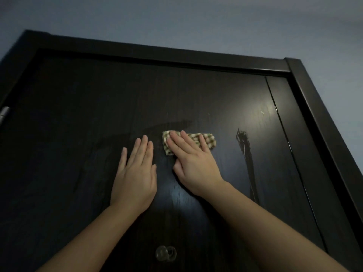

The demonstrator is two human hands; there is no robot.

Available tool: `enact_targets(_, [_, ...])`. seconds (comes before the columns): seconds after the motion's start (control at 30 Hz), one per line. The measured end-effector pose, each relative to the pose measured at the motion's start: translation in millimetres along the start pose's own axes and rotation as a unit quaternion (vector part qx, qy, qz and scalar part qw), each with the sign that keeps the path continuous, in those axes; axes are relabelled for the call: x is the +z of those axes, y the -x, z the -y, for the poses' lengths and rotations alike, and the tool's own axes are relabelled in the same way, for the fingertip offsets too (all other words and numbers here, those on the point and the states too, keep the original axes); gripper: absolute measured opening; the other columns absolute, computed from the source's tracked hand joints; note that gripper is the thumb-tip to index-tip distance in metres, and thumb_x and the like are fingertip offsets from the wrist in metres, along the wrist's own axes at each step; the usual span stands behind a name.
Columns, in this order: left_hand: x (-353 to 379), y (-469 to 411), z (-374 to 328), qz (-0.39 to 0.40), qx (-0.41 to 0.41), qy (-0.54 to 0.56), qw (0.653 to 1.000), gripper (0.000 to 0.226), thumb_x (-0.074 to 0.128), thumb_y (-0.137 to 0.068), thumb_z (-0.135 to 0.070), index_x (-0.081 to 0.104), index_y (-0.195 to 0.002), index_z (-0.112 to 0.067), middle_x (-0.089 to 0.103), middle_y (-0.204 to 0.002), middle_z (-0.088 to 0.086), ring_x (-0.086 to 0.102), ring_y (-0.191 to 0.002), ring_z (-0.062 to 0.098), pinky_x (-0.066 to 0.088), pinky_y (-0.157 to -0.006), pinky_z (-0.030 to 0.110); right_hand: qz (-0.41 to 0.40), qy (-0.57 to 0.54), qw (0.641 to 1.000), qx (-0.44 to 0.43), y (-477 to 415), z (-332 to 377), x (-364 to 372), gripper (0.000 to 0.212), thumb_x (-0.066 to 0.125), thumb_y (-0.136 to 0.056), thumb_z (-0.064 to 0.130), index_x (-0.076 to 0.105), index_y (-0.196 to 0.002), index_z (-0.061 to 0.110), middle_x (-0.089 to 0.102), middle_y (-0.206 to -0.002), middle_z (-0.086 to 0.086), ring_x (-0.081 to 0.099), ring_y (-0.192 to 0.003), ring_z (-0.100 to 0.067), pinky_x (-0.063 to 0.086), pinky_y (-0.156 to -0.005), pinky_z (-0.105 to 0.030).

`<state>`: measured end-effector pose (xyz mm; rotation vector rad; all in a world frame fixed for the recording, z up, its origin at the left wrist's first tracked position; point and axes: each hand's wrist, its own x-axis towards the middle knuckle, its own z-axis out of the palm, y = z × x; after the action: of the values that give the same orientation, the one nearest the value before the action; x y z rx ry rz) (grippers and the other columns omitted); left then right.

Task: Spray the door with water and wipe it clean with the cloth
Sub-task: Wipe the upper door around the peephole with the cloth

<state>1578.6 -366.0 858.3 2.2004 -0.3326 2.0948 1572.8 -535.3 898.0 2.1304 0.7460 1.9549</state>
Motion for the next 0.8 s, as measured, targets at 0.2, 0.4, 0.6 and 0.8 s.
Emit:
enact_targets(0.2, [-7.8,-2.2,-7.1,0.011,-0.012,-0.022,1.0,0.059,0.017,-0.096,-0.033,0.019,-0.151,-0.011,0.012,-0.159,0.003,0.008,-0.147,0.014,0.007,-0.119,0.04,-0.012,0.047,0.999,0.017,-2.8,-25.9,-10.7,0.061,0.026,-0.085,0.037,0.037,-0.145,0.029,0.031,-0.154,0.011,0.031,-0.141,-0.017,0.026,-0.11,-0.043])
enact_targets(0.4, [-18.1,-8.8,-40.3,0.016,0.004,0.032,0.999,0.056,0.017,-0.1,-0.033,0.007,-0.152,-0.017,0.0,-0.16,0.0,-0.004,-0.147,0.012,-0.004,-0.119,0.038,-0.058,0.101,0.971,0.209,23.8,-98.8,-25.9,0.059,0.03,-0.085,0.033,0.043,-0.142,0.023,0.04,-0.15,0.003,0.041,-0.134,-0.022,0.034,-0.102,-0.046])
enact_targets(0.6, [-1.3,-17.5,-64.8,0.032,-0.016,0.024,0.999,0.059,0.018,-0.1,-0.033,-0.005,-0.152,-0.015,-0.017,-0.158,0.002,-0.017,-0.145,0.014,-0.009,-0.118,0.039,-0.1,0.028,0.95,0.294,25.7,-120.6,-27.0,0.064,0.021,-0.084,0.033,0.043,-0.14,0.012,0.038,-0.149,-0.01,0.033,-0.136,-0.033,0.026,-0.108,-0.046])
enact_targets(0.8, [2.3,-19.7,-84.6,-0.004,-0.084,0.042,0.996,0.058,0.028,-0.098,-0.029,0.011,-0.152,-0.016,0.002,-0.161,0.001,-0.002,-0.147,0.013,0.003,-0.12,0.04,-0.01,0.007,0.999,0.035,14.8,-78.8,-24.6,0.067,0.017,-0.084,0.037,0.033,-0.148,0.023,0.027,-0.156,0.006,0.02,-0.145,-0.019,0.013,-0.116,-0.037])
